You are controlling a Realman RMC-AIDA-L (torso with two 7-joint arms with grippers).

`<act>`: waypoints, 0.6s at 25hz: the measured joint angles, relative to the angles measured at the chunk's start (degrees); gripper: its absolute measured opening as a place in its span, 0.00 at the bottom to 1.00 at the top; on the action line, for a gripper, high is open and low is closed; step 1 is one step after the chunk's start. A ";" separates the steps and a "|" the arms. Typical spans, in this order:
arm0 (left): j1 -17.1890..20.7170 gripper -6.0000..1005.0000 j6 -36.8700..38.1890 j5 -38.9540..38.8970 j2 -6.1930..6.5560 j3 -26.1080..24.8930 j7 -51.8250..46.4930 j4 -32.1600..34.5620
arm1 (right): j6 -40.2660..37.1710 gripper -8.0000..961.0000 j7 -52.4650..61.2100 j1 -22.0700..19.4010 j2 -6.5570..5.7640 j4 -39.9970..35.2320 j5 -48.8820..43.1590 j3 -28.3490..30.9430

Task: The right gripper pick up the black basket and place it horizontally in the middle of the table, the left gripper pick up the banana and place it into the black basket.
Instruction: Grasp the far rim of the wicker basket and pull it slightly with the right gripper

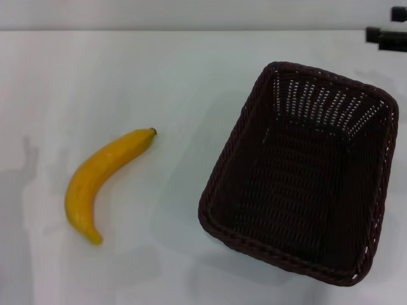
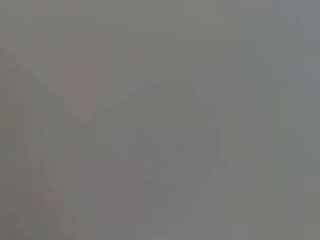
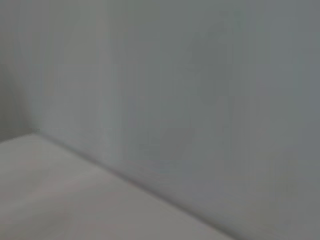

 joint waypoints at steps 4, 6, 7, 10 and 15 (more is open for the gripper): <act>-0.02 0.89 -0.08 0.10 -0.02 0.00 0.01 -0.05 | -4.68 0.77 2.25 2.43 0.15 -1.85 -5.22 0.11; -0.02 0.89 -0.08 0.10 -0.05 0.00 0.01 -0.12 | -6.73 0.77 2.72 3.24 0.08 -2.80 -6.70 0.01; -0.02 0.89 -0.08 0.10 -0.06 0.00 0.01 -0.11 | -7.20 0.77 2.89 3.56 0.08 -3.17 -7.44 0.01; -0.02 0.89 -0.07 0.11 -0.01 -0.01 -0.03 -0.12 | -8.04 0.77 3.86 4.90 0.49 -4.22 -10.89 -0.08; -0.02 0.89 -0.03 0.18 0.07 -0.01 0.01 -0.02 | -8.37 0.77 4.34 7.63 1.39 -4.36 -15.38 -0.26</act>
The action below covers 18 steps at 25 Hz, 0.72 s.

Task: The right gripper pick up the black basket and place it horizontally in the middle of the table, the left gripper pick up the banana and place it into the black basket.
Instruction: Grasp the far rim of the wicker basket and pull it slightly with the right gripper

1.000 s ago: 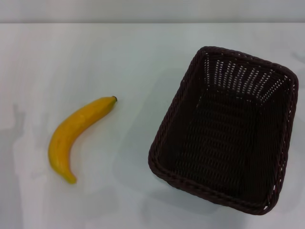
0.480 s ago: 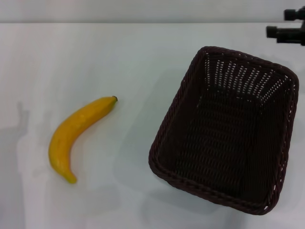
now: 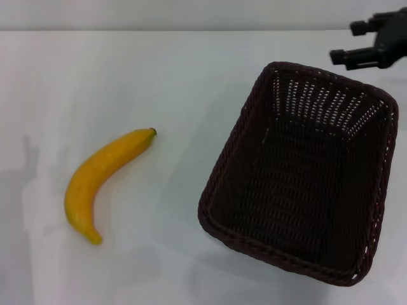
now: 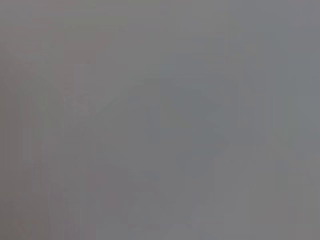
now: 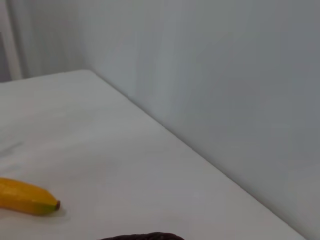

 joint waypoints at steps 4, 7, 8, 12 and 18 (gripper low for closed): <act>0.01 0.89 0.02 0.08 -0.02 0.00 -0.13 0.03 | -0.12 0.77 1.52 3.48 0.85 0.38 -6.19 -0.60; 0.08 0.89 0.01 0.10 -0.07 0.00 -0.40 -0.13 | -0.71 0.77 3.11 6.05 1.69 0.40 -11.52 -1.60; 0.08 0.89 0.01 0.10 -0.07 0.00 -0.40 -0.13 | -0.88 0.77 3.21 6.33 1.80 0.41 -12.08 -1.69; 0.14 0.89 0.02 -0.06 -0.08 0.00 -0.42 -0.31 | -1.77 0.77 4.30 7.68 2.10 0.54 -14.12 -2.40; 0.02 0.89 0.02 -0.24 -0.08 0.00 -0.50 -0.45 | -2.39 0.77 6.03 9.00 1.97 1.75 -16.32 -2.89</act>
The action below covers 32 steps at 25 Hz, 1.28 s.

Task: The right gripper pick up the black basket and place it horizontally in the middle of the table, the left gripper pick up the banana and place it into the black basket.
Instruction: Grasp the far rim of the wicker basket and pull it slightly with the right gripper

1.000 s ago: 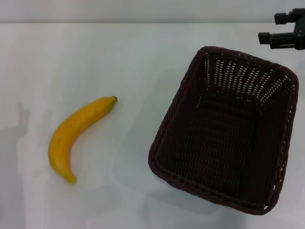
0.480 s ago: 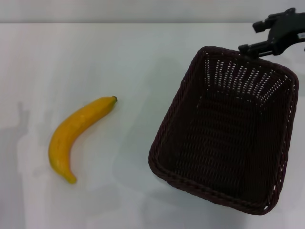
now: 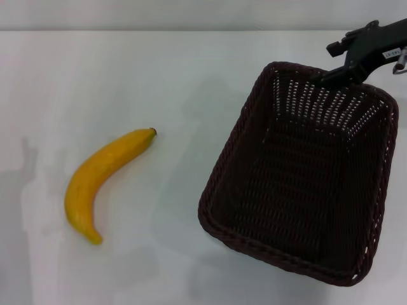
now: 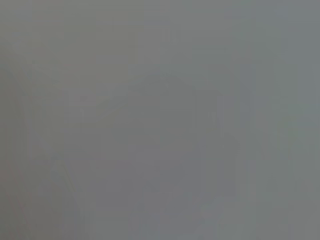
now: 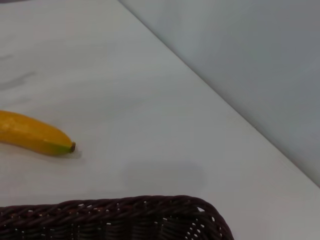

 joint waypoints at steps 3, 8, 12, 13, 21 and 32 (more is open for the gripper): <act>-0.02 0.89 0.00 -0.06 0.00 0.00 -0.02 0.00 | 0.56 0.77 0.13 0.44 0.15 0.42 -0.85 0.01; -0.02 0.89 0.01 -0.05 0.00 0.00 -0.03 -0.06 | 1.94 0.77 0.14 2.10 -0.16 3.80 -1.71 0.08; 0.04 0.89 0.03 -0.12 0.00 0.00 -0.11 -0.49 | 3.00 0.77 0.10 3.77 -0.33 6.75 -3.30 0.03; 0.17 0.89 0.04 -0.12 0.00 0.00 -0.12 -0.54 | 3.13 0.77 0.05 4.02 -0.29 7.10 -3.63 0.04; -0.06 0.89 0.04 -0.12 0.01 -0.17 -0.54 -1.27 | 3.72 0.77 0.04 5.14 0.17 8.45 -5.07 -0.05; -0.70 0.89 0.06 -0.11 0.01 -0.54 -2.11 -2.24 | 5.12 0.77 0.49 6.86 0.67 11.39 -8.86 -0.57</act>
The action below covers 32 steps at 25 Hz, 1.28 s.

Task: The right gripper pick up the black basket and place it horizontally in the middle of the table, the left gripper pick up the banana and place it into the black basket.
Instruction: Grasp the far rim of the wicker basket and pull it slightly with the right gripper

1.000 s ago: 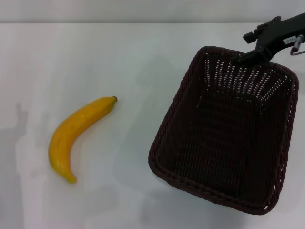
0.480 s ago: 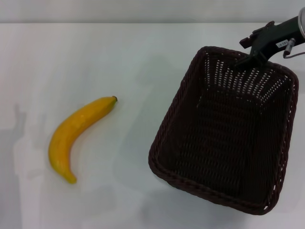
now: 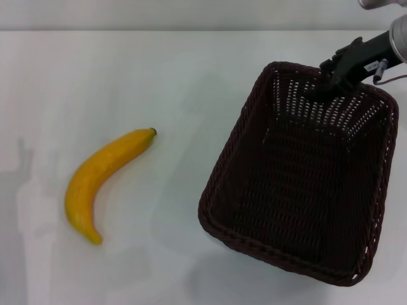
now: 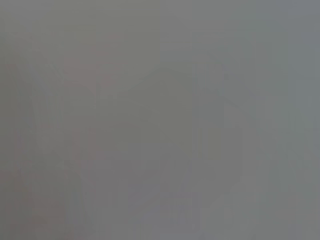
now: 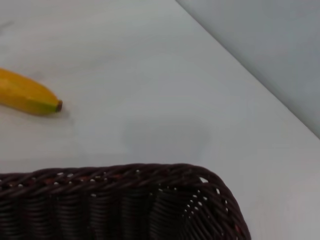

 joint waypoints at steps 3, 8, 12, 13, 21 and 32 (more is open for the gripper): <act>-0.07 0.89 -0.02 0.00 0.00 0.00 -0.01 -0.04 | 0.47 0.77 0.49 0.33 0.29 0.15 -1.91 0.00; -0.10 0.89 -0.03 0.00 0.00 0.01 -0.02 -0.04 | 0.63 0.76 1.82 0.38 0.37 0.16 -3.50 0.00; -0.19 0.89 -0.02 0.00 0.00 0.01 -0.02 -0.04 | 0.65 0.75 2.82 0.27 0.36 0.00 -4.96 0.00; -0.20 0.89 -0.01 0.00 0.00 0.02 -0.02 -0.04 | 0.62 0.75 3.03 0.13 0.36 -0.10 -5.04 0.00; -0.20 0.89 0.08 0.00 0.05 -0.06 -0.02 -0.04 | -0.10 0.73 4.03 -0.20 0.34 0.00 -5.19 -0.01; -0.28 0.89 0.02 0.00 0.09 -0.08 -0.02 -0.04 | -0.28 0.71 4.50 -0.57 0.61 0.07 -5.15 -0.56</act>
